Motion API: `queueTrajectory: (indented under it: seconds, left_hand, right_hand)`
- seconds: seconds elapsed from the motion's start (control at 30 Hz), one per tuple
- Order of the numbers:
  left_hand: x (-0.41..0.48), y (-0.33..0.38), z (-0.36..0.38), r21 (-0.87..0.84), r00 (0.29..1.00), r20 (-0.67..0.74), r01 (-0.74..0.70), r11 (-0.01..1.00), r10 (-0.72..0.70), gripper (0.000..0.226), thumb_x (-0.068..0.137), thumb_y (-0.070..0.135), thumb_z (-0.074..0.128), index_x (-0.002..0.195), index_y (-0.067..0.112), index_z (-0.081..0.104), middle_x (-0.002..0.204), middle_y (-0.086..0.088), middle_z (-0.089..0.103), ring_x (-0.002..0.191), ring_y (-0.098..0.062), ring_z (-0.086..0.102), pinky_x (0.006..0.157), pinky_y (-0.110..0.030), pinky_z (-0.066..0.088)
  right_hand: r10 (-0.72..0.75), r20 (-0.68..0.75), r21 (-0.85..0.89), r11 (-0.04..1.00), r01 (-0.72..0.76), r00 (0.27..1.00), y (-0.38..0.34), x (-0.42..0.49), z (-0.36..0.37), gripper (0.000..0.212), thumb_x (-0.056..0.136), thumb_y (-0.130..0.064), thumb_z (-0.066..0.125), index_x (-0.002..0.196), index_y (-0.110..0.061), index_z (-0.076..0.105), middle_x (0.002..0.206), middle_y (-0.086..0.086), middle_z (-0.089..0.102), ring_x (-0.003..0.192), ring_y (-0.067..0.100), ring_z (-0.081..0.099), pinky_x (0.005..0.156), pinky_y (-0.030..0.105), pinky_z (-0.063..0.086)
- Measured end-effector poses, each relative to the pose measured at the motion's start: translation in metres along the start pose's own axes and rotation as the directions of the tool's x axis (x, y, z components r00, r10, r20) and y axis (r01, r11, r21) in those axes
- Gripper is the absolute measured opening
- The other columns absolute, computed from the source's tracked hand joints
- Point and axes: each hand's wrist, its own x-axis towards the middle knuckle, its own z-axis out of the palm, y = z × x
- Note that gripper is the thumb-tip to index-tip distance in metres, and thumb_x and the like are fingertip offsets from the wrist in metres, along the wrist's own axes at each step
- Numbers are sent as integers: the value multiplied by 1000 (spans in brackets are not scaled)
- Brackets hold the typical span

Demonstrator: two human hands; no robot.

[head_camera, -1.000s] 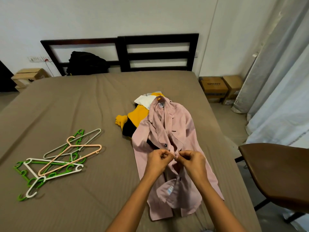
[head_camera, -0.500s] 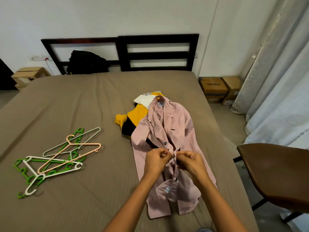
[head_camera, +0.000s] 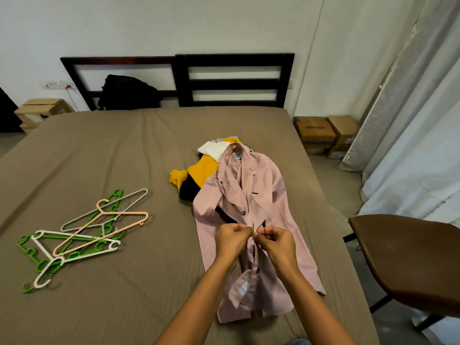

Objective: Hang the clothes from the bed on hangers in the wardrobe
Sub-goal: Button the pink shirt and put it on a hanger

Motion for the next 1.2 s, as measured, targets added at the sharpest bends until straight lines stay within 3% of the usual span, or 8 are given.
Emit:
queueTrajectory:
  seconds: [0.07, 0.17, 0.43, 0.5, 0.7, 0.83, 1.03, 1.2]
  left_hand:
    - [-1, 0, 1, -21, 1000, 0, -7, 1000, 7, 33, 75, 22, 68, 46, 16, 55, 41, 3, 41, 43, -14, 36, 53, -29, 35]
    - [-3, 0, 3, -8, 1000, 6, -16, 1000, 16, 25, 76, 25, 75, 63, 7, 64, 46, 3, 48, 41, -9, 39, 46, -23, 36]
    - [-2, 2, 3, -200, 994, 46, 109, 974, -102, 13, 83, -3, 61, 75, 7, 61, 65, -2, 59, 65, -15, 55, 43, -12, 41]
    - [-4, 3, 3, -278, 986, 93, 162, 947, -141, 14, 85, -5, 58, 77, 6, 61, 68, -5, 61, 61, -14, 57, 41, -13, 42]
    - [-7, 2, 2, -373, 975, 115, 221, 901, -192, 11, 82, -4, 65, 76, 5, 68, 70, -7, 68, 58, -14, 64, 46, -19, 49]
    - [-5, 4, 4, -388, 969, 125, 247, 888, -215, 19, 85, -7, 60, 71, 5, 65, 66, -6, 65, 62, -14, 60, 53, -21, 51]
    - [-5, 3, 2, -416, 951, 195, 302, 858, -240, 17, 89, -2, 58, 75, 5, 66, 54, 1, 65, 53, -8, 60, 54, -21, 50]
    - [-8, -4, 0, -406, 946, 247, 298, 864, -210, 17, 90, -2, 56, 77, 5, 65, 61, -2, 66, 68, -14, 61, 70, -25, 52]
  right_hand:
    - [-42, -18, -73, 996, 40, 999, -1, -1, 2, 1, 77, -4, 72, 76, -5, 72, 71, 7, 71, 71, 23, 69, 70, 36, 58]
    - [-111, -60, -169, 981, 100, 992, -5, -4, 4, 3, 79, -6, 70, 77, -6, 70, 69, 4, 70, 65, 17, 67, 65, 27, 56]
    - [-168, -60, -154, 975, 157, 984, -1, -6, 5, 6, 76, -10, 76, 80, -7, 71, 72, 2, 71, 68, 13, 68, 65, 21, 55]
    - [-219, -70, -205, 958, 201, 973, -2, -9, 6, 4, 79, -8, 73, 81, -7, 70, 72, 0, 69, 66, 9, 65, 62, 14, 51]
    - [-496, -38, -457, 781, 426, 868, 9, -13, 9, 2, 85, -8, 65, 86, -9, 63, 79, 2, 62, 70, 13, 57, 64, 23, 49]
    - [-594, 6, -503, 693, 516, 804, 13, -18, 9, 7, 85, -4, 66, 89, -9, 64, 83, 2, 62, 75, 12, 57, 67, 19, 48]
    - [-411, -38, -306, 872, 381, 911, 2, -16, 4, 10, 84, -7, 67, 86, -16, 65, 79, -8, 64, 71, 6, 62, 67, 8, 47]
    - [-54, -24, 59, 997, 56, 998, -3, -9, 2, 16, 81, 3, 61, 70, -5, 67, 64, 6, 67, 61, 16, 62, 60, 26, 51]
